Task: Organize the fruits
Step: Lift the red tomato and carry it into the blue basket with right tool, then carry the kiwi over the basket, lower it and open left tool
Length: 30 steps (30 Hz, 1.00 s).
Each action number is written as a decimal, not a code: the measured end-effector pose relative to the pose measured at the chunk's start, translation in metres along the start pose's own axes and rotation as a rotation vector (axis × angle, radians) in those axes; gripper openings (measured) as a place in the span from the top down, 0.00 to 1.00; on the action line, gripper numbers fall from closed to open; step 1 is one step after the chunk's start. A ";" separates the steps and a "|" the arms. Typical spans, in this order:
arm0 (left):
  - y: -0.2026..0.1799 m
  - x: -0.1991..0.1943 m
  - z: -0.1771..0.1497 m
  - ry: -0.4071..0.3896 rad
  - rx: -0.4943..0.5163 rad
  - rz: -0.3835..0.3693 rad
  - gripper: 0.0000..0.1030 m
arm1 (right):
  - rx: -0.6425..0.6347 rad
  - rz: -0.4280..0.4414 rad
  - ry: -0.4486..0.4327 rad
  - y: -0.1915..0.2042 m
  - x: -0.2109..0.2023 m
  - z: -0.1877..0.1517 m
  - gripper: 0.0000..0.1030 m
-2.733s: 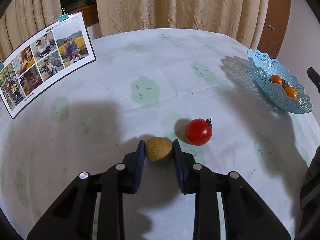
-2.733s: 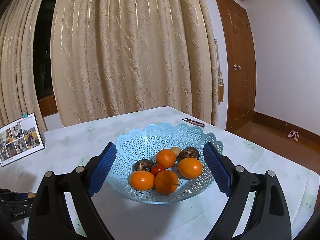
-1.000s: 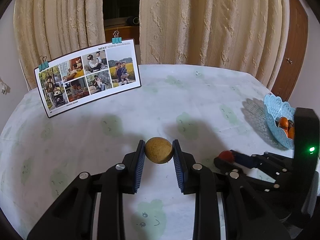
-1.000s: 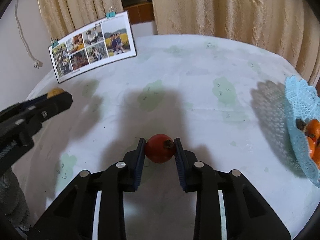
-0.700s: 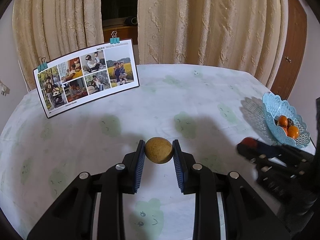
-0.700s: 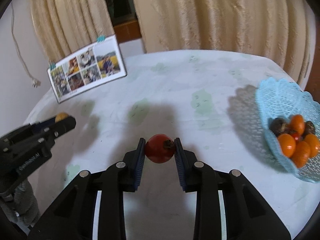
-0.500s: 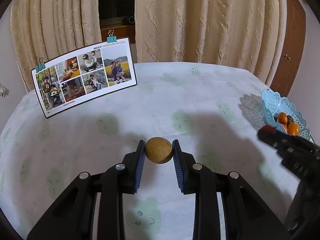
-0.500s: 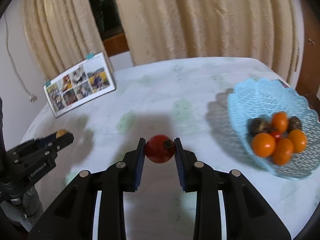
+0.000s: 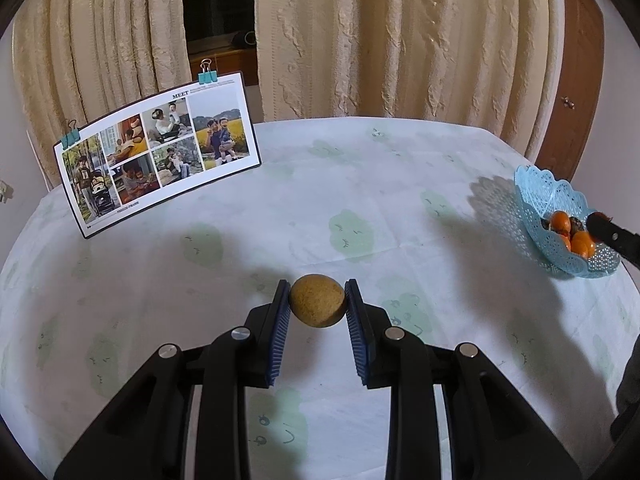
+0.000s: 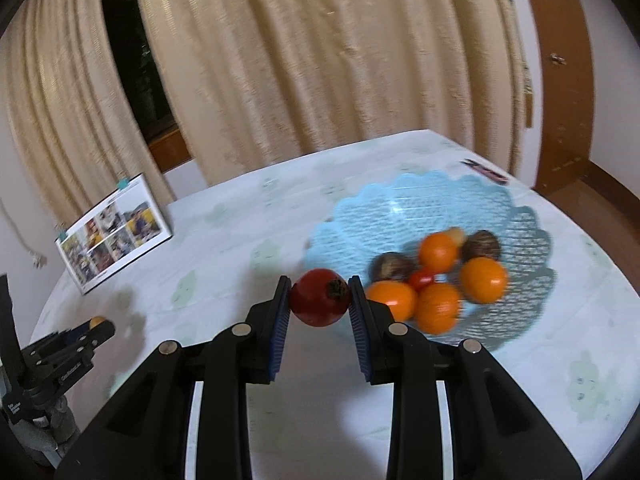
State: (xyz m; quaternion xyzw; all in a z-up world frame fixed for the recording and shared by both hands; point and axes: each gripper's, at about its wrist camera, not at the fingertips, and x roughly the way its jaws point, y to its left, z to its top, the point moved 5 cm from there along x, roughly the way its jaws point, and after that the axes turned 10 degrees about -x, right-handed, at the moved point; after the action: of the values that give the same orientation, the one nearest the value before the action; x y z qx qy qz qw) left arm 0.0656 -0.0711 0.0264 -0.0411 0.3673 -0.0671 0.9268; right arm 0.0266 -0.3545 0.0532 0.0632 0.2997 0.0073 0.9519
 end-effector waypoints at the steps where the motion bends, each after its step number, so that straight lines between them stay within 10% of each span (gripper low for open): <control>1: -0.001 0.000 0.000 0.001 0.002 0.000 0.73 | 0.013 -0.015 -0.003 -0.009 -0.003 -0.001 0.71; 14: -0.009 0.003 -0.004 0.011 0.024 0.000 0.73 | 0.141 -0.124 -0.011 -0.086 -0.019 -0.016 0.69; 19: -0.017 0.003 -0.005 0.025 0.038 -0.011 0.73 | 0.178 -0.144 -0.047 -0.097 -0.023 -0.017 0.51; 30: -0.080 -0.005 0.001 0.029 0.127 -0.111 0.73 | 0.232 -0.424 -0.210 -0.132 -0.051 -0.036 0.39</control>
State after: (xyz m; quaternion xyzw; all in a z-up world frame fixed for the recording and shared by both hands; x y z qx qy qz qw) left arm 0.0547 -0.1494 0.0407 -0.0015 0.3727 -0.1423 0.9170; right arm -0.0391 -0.4840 0.0363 0.1083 0.2048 -0.2333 0.9444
